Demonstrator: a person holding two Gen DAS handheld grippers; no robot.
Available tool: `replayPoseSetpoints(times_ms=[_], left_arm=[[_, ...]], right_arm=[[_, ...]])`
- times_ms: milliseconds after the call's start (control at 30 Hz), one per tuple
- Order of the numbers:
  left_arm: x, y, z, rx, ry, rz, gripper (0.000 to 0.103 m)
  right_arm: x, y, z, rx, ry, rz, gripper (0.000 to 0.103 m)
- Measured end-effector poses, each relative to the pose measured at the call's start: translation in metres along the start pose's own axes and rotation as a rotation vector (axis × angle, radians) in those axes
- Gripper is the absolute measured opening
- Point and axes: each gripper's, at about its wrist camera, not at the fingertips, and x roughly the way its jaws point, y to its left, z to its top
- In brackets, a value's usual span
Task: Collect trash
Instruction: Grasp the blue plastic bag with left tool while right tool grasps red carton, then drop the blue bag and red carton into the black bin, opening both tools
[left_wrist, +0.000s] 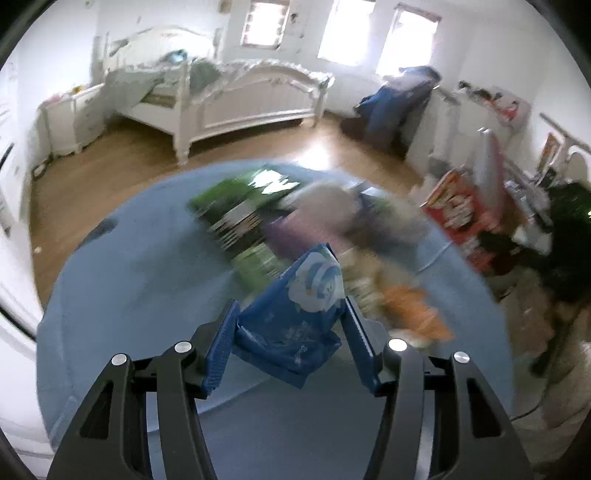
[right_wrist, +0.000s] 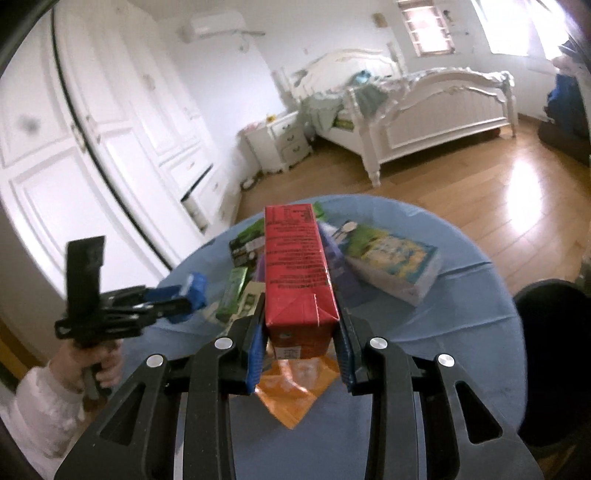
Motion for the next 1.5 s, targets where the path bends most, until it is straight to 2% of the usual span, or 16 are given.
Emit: replayPoseSetpoints(times_ms=[200, 267, 500, 733, 1000, 1500], left_arm=[[0.018, -0.065, 0.032, 0.028, -0.034, -0.111, 0.056], [0.033, -0.092, 0.043, 0.046, -0.028, -0.156, 0.056], [0.104, -0.183, 0.069, 0.087, 0.041, -0.303, 0.056], [0.163, -0.248, 0.080, 0.140, 0.121, -0.365, 0.056], [0.214, -0.289, 0.072, 0.173, 0.213, -0.390, 0.057], [0.241, -0.307, 0.068, 0.197, 0.277, -0.378, 0.058]], right_arm=[[-0.031, -0.048, -0.004, 0.107, -0.082, -0.064, 0.033], [-0.045, -0.069, -0.008, 0.142, -0.116, -0.114, 0.033], [-0.081, -0.136, -0.030, 0.232, -0.169, -0.278, 0.033], [-0.097, -0.194, -0.061, 0.321, -0.173, -0.374, 0.033], [-0.092, -0.239, -0.080, 0.409, -0.160, -0.407, 0.033], [-0.078, -0.277, -0.103, 0.504, -0.125, -0.418, 0.033]])
